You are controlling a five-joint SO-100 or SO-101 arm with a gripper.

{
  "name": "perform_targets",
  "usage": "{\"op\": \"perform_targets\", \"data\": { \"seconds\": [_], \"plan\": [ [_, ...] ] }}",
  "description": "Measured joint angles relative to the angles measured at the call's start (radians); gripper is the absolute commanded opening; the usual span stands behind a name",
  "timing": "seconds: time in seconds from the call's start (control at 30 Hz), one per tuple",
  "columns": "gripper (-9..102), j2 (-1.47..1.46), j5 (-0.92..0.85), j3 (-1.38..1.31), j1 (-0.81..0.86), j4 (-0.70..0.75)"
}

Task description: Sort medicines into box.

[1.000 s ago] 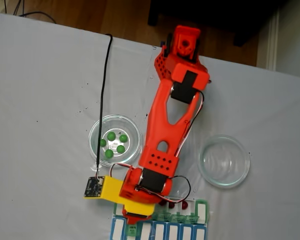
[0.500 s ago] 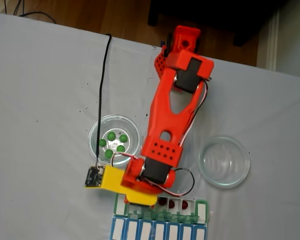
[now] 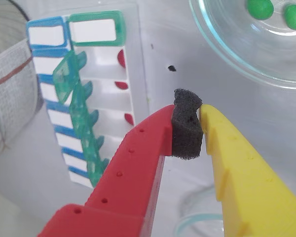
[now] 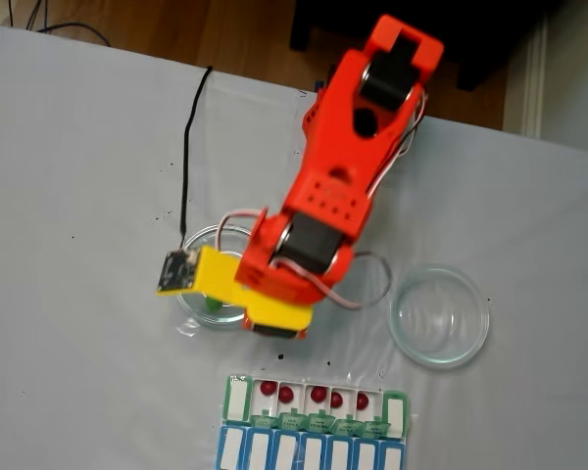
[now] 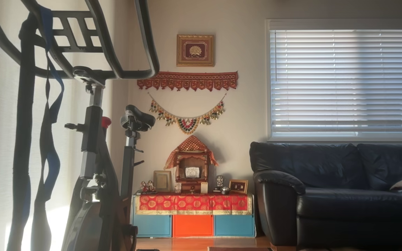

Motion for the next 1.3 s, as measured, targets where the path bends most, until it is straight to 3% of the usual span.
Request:
{"op": "perform_targets", "data": {
  "seconds": [1.3],
  "plan": [
    [1,-0.069,-0.202,-0.008,0.261,0.138]
  ]
}}
